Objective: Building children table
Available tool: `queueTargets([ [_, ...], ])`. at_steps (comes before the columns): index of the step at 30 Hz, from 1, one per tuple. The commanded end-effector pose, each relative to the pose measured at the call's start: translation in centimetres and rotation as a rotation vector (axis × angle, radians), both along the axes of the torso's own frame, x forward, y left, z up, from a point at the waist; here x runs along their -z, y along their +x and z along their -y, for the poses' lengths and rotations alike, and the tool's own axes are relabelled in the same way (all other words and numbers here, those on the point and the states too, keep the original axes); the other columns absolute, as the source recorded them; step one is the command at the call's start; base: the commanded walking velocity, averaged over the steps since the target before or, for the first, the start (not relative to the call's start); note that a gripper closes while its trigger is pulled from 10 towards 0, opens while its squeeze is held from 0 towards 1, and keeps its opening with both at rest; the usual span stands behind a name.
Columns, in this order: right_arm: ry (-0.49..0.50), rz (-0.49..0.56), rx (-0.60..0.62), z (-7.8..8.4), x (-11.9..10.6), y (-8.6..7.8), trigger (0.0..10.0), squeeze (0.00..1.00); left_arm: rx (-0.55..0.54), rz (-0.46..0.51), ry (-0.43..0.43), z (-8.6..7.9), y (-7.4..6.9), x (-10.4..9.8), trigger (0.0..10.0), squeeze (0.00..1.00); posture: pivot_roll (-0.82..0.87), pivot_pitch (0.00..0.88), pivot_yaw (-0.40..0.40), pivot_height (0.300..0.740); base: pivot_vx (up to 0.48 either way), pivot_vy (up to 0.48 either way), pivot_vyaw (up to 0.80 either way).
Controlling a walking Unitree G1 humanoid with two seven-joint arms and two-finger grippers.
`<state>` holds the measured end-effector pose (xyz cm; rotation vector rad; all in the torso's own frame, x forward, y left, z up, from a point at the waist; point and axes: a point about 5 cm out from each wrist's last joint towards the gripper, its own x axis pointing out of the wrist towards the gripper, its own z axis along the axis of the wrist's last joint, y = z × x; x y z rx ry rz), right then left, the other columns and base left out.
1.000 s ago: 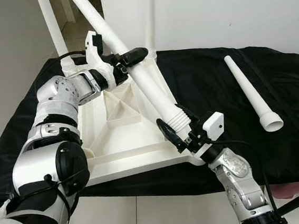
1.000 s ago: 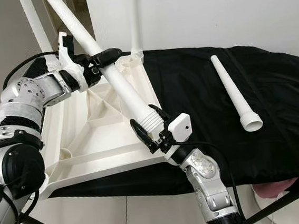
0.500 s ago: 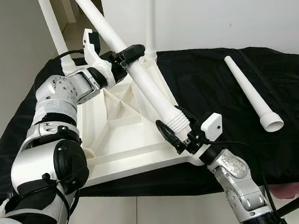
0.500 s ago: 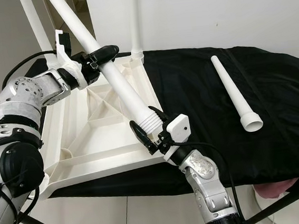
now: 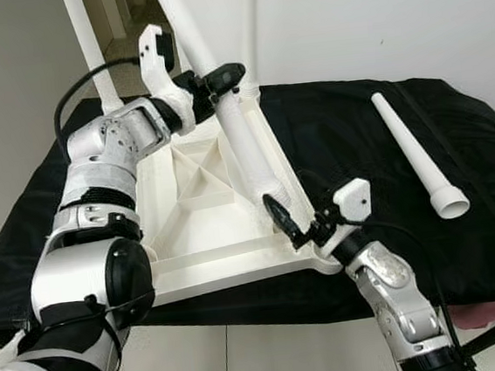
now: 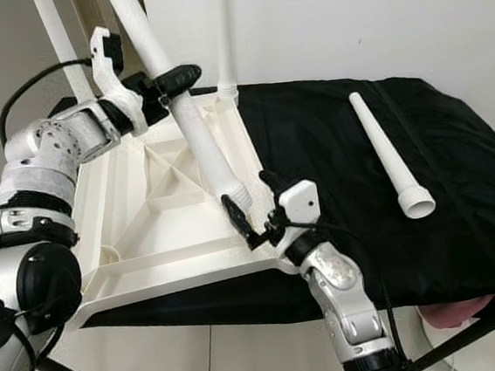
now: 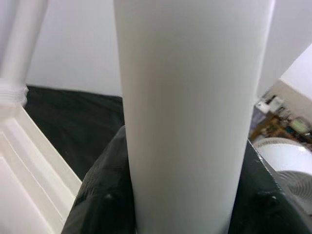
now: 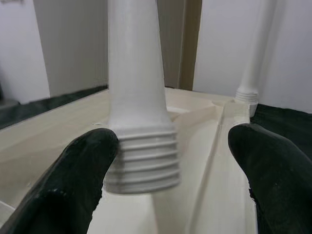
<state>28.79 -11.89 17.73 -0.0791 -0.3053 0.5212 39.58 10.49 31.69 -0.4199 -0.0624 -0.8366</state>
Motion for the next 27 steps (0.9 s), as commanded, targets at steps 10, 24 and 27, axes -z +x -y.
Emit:
queueTargets([
  [10, -0.073, -0.036, 0.108, -0.1, -1.1, 1.9, 10.0, 0.0, -0.077, 0.206, 0.123, 2.7, -1.7, -0.4, 10.0, 0.0, 0.01, 0.04, 0.014, 0.74, 0.0, 0.0, 0.0],
  [24, -0.144, -0.074, 0.047, -2.6, -1.7, 2.8, 10.0, 0.0, -0.137, 0.344, 0.195, 7.4, -3.9, 0.2, 10.0, 0.0, 0.02, 0.053, 0.002, 0.74, 0.0, 0.0, 0.0],
  [27, -0.158, -0.074, 0.056, -2.9, -1.8, 3.1, 10.0, 0.0, -0.127, 0.354, 0.2, 8.3, -4.4, 0.3, 10.0, 0.0, 0.02, 0.055, 0.001, 0.74, 0.0, 0.0, 0.0],
])
